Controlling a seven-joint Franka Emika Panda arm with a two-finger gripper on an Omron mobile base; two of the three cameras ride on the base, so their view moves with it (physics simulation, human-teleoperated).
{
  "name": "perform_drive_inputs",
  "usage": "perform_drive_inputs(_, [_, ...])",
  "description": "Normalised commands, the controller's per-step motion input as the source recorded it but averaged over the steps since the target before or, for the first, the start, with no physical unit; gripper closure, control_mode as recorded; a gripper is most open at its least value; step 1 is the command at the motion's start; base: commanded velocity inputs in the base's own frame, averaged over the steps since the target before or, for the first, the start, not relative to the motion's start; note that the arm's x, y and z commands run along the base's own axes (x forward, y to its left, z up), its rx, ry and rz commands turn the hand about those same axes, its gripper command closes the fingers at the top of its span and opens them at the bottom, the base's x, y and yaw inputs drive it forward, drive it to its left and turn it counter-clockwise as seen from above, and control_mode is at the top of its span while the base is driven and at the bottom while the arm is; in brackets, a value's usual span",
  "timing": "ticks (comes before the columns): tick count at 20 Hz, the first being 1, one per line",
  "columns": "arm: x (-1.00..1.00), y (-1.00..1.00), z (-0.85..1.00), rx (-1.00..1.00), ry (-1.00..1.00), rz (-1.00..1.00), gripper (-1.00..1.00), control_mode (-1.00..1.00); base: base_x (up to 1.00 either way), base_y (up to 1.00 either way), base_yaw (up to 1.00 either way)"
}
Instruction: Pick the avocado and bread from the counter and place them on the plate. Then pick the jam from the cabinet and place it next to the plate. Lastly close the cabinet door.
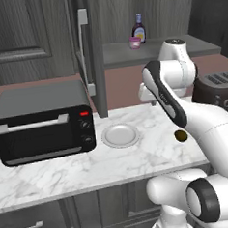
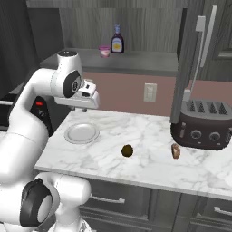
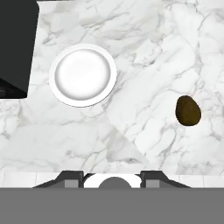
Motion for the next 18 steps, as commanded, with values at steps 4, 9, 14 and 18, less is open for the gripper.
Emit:
perform_drive_inputs(4, [-0.18,0.00,-0.03,0.00,0.00,0.00,-1.00,-1.00,0.00,0.00,0.00])
perform_drive_inputs(9, [-0.49,0.00,-0.10,0.00,-0.04,0.00,-1.00,-1.00,0.00,0.00,0.00])
perform_drive_inputs(14, [-0.44,-0.09,-0.19,-0.01,-0.04,0.02,-1.00,-1.00,0.00,0.00,0.00])
perform_drive_inputs(18, [-0.26,-0.19,-0.23,-0.03,-0.01,0.03,-1.00,-1.00,0.00,0.00,0.00])
